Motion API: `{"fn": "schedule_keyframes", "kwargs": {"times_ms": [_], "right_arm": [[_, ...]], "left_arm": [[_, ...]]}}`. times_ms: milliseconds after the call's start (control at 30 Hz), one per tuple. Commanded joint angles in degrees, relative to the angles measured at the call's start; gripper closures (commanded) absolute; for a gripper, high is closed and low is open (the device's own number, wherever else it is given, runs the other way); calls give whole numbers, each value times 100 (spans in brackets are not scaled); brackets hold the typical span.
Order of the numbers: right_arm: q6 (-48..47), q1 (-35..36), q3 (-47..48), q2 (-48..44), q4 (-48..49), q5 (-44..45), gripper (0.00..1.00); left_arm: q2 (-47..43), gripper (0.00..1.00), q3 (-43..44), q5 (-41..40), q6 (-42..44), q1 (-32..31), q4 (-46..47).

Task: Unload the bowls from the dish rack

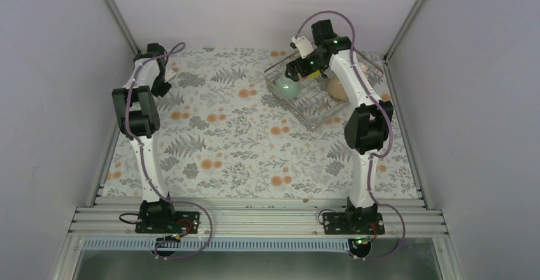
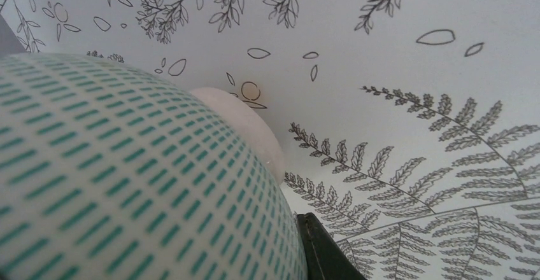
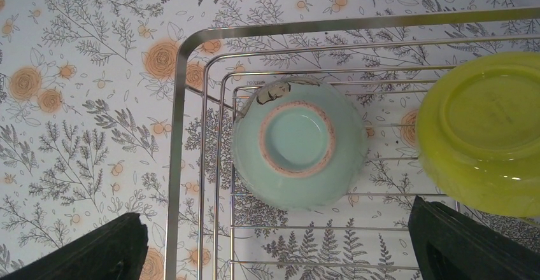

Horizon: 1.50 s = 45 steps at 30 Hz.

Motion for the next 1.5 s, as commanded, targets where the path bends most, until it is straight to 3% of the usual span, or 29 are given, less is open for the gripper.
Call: {"fn": "schedule_keyframes", "kwargs": {"times_ms": [0, 267, 600, 733, 800, 967, 1133, 1300, 1467], "right_arm": [[58, -9, -38, -182, -6, -54, 0], [64, -8, -36, -190, 0, 2, 0], [30, -20, -110, -358, -18, 53, 0], [20, -43, -200, -401, 3, 129, 0], [29, -67, -212, -378, 10, 134, 0], [113, -108, -124, -294, 17, 194, 0], [137, -156, -38, -222, 69, 286, 0], [115, -152, 45, 39, 24, 191, 0], [145, -159, 175, 406, -4, 64, 0]], "left_arm": [[-23, 98, 11, -36, -18, -132, -349], [-571, 98, -511, -17, -138, -746, -400], [-126, 97, -199, -480, -347, -1059, -692], [-278, 51, -122, -454, -352, -1069, -776], [-404, 40, -96, -405, -317, -1077, -830], [-667, 30, 243, -110, -331, -1142, -1253], [-877, 22, 1422, 785, -395, -1212, -2052], [-1442, 16, 2003, 1317, -479, -1283, -2084], [-2015, 14, 2213, 2781, -512, -1315, -2050]]}}
